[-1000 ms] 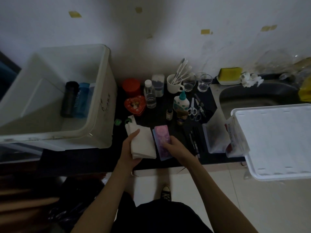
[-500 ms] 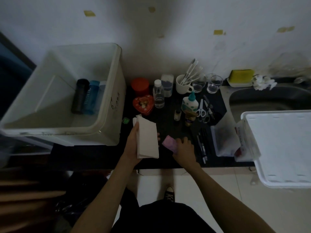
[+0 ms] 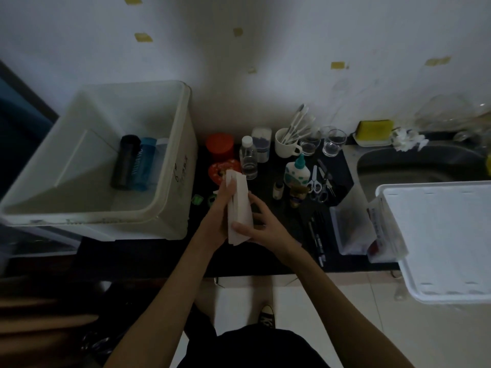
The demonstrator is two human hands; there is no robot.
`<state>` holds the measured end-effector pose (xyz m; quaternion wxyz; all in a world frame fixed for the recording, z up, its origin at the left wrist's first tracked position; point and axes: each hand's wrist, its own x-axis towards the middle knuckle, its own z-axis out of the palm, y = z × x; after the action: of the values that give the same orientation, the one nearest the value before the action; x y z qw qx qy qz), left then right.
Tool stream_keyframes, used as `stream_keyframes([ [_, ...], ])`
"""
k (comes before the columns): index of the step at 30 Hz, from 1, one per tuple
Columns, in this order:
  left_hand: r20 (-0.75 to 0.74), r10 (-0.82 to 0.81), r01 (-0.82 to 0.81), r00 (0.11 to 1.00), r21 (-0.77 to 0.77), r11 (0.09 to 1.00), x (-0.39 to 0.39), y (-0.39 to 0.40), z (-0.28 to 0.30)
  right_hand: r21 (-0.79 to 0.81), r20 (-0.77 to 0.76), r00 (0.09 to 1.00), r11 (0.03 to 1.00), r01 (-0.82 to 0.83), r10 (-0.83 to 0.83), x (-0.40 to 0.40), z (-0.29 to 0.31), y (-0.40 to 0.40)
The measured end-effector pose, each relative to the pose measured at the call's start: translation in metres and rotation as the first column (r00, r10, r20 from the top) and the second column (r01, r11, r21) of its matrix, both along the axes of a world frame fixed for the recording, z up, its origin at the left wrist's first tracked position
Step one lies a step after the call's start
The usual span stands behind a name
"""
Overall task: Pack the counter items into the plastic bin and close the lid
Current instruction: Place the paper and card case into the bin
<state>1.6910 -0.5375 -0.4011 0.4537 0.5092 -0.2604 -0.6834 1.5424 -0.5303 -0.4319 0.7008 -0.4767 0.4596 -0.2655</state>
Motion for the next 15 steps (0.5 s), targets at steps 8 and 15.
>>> stream_keyframes([
  [8, 0.192, -0.029, 0.084, 0.981, -0.282, 0.956, 0.003, -0.002, 0.026, -0.165, 0.012, 0.992, 0.979, -0.122, 0.126, -0.005, 0.022, -0.003],
  [15, 0.391, 0.097, 0.102, 0.915, -0.456, 0.884, 0.017, -0.005, 0.060, -0.230, 0.046, 0.982, 0.958, -0.169, 0.185, 0.006, 0.049, -0.009],
])
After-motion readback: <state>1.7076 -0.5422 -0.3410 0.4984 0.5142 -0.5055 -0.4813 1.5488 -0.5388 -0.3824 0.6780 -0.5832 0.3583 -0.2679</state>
